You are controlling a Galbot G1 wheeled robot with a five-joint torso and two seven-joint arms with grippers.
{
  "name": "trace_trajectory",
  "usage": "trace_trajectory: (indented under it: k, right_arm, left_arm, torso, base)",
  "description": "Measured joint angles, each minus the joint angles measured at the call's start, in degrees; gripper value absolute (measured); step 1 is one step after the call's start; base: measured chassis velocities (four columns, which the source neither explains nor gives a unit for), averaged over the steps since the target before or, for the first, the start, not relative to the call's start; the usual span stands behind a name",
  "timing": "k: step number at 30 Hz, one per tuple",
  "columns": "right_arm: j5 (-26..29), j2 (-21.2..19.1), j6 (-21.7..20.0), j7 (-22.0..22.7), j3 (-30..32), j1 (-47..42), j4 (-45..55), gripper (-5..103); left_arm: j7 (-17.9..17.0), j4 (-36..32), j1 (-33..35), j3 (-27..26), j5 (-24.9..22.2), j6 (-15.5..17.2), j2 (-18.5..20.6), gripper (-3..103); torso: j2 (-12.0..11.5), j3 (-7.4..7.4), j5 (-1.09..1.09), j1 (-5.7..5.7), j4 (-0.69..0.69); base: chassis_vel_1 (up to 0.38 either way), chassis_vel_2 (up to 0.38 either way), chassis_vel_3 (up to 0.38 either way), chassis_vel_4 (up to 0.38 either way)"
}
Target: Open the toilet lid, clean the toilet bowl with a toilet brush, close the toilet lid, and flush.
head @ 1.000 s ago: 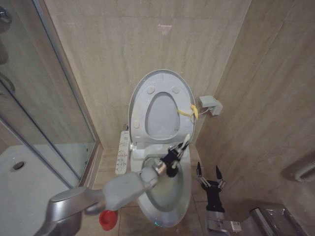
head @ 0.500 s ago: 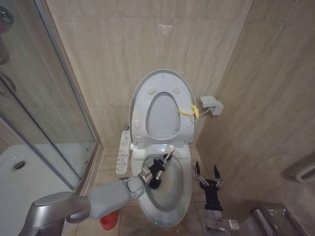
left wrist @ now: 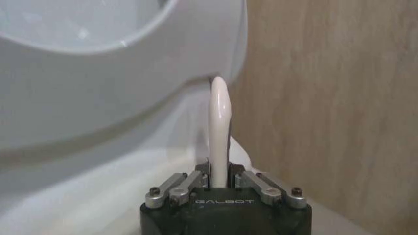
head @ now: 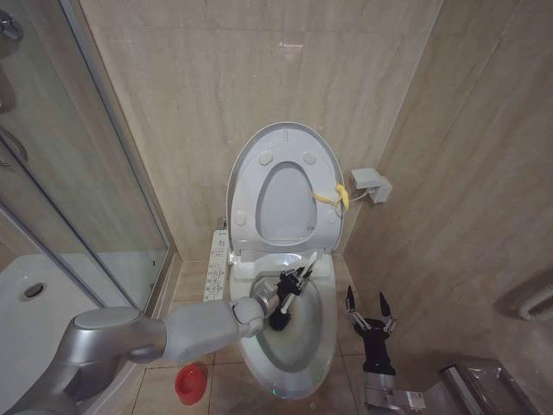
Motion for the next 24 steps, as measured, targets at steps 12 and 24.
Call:
trace_trajectory:
  k: [12,24]
  right_arm:
    - [-0.1,0.7,-0.3,0.1,-0.2,1.2,-1.2,100]
    - [0.2,0.0,-0.3,0.1,0.2,1.1,-1.3,100]
  left_arm:
    - [11.2,0.2,-5.2,-0.1,-3.1,11.1,-0.9,18]
    - [22.3,0.8,-4.5,-2.5,0.1,10.7,0.9,18]
  torso:
    - [0.0,0.0,-0.01,0.0,-0.03]
    - [0.0,0.0,0.01,0.0,0.02]
  base:
    - [0.0,0.0,0.0,0.0]
    - [0.0,0.0,0.0,0.0]
